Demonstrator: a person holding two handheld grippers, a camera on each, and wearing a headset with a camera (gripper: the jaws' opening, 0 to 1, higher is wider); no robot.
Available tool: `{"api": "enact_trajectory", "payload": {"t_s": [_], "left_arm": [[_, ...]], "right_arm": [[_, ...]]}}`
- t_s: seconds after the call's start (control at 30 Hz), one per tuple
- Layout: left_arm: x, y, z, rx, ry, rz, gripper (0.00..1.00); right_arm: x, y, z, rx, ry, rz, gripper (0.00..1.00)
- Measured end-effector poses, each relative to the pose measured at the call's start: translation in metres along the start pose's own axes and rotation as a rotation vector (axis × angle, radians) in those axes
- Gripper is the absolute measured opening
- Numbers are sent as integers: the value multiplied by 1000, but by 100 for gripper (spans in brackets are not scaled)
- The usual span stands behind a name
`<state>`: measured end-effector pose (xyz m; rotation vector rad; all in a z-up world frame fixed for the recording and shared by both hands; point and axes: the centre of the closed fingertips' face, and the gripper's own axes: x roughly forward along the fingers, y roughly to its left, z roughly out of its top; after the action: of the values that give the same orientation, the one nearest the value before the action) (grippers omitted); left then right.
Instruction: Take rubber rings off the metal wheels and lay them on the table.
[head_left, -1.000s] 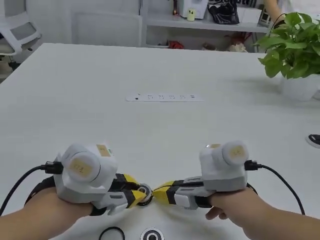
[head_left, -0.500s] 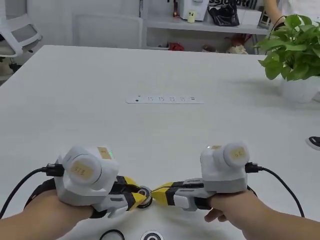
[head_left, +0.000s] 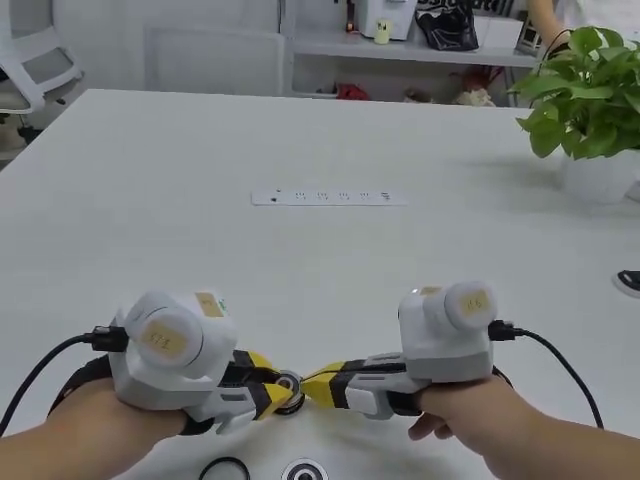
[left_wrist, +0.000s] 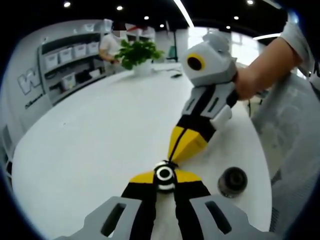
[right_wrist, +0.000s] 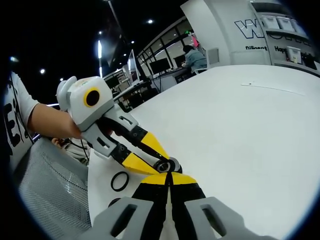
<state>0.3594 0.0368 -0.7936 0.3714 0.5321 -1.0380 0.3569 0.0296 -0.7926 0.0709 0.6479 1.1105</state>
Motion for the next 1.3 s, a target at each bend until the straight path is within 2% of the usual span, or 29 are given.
{"api": "enact_trajectory", "payload": {"t_s": [0.43,0.97,1.03,1.1,1.13,1.17,1.2,1.3], "left_arm": [[0,0,0,-1,-5,1,13],[-1,-4,-1,9,2,4,13],[-1,-5,0,10,3,4,13],[0,-5,0,13,5,7,13],[0,-5,0,13,5,9,13],[0,-5,0,11,6,9,13],[0,-5,0,9,8,9,13],[0,-5,0,8,11,9,13]], "right_arm": [[1,4,3,15,-18,24,0],[0,12,4,-3,-20,52,0],[0,16,7,-2,-37,66,0],[1,29,17,8,-74,123,0],[1,28,14,-2,-53,105,0],[4,25,18,-51,-68,89,0],[2,26,14,-21,-51,94,0],[-1,20,15,-7,-62,73,0]]}}
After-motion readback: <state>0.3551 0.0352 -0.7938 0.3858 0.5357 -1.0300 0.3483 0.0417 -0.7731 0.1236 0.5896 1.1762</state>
